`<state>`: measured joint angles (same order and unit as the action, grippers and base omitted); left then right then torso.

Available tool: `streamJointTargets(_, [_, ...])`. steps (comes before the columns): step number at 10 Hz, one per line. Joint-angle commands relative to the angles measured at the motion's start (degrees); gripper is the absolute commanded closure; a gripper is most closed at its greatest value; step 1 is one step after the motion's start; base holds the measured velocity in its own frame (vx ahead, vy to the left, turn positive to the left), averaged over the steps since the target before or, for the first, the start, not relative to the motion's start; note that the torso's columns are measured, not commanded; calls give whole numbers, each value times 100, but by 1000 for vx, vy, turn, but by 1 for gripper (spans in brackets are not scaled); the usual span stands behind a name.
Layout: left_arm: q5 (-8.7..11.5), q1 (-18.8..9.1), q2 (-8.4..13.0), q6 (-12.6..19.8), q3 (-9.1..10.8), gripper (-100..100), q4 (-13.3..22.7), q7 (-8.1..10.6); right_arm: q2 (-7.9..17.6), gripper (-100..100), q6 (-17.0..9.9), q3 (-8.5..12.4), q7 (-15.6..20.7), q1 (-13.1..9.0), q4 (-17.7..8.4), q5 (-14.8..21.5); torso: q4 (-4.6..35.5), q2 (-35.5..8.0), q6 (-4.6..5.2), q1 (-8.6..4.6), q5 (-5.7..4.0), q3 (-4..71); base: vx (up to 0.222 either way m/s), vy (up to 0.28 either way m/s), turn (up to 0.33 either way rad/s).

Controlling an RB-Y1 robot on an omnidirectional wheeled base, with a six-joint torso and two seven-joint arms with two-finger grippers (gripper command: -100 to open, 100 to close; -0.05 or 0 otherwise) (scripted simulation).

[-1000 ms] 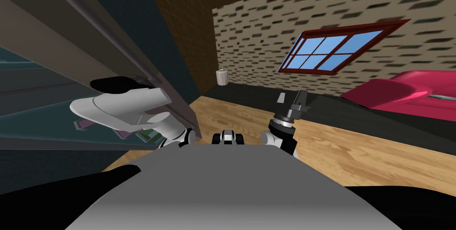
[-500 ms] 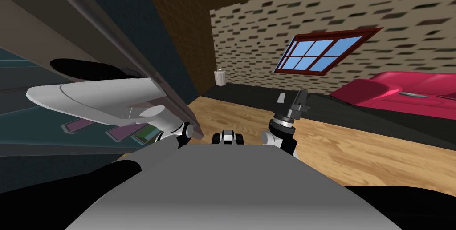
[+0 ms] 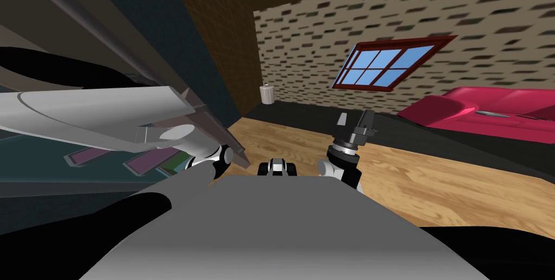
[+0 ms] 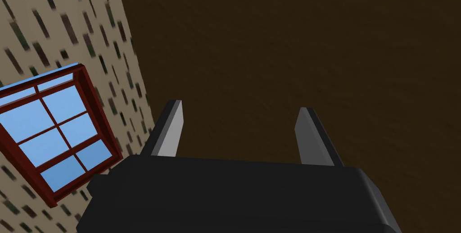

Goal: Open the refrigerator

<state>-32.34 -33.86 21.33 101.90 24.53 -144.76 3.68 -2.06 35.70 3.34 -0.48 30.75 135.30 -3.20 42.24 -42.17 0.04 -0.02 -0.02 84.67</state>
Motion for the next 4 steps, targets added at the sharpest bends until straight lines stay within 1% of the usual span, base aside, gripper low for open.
streamJointTargets(1, [0, 0, 0, 1, 0, 0, -1, 0, 0, 0, 0, 0, 0, 0, 0, 0, 2, -5, -2, 3, 2, -4, 0, 0, 0])
streamJointTargets(4, [1, -1, -1, 1, -1, 0, -1, 0, 0, 0, 0, 0, 0, 0, 0, 0, 5, -14, -5, 4, 3, -11, 0, 0, 0])
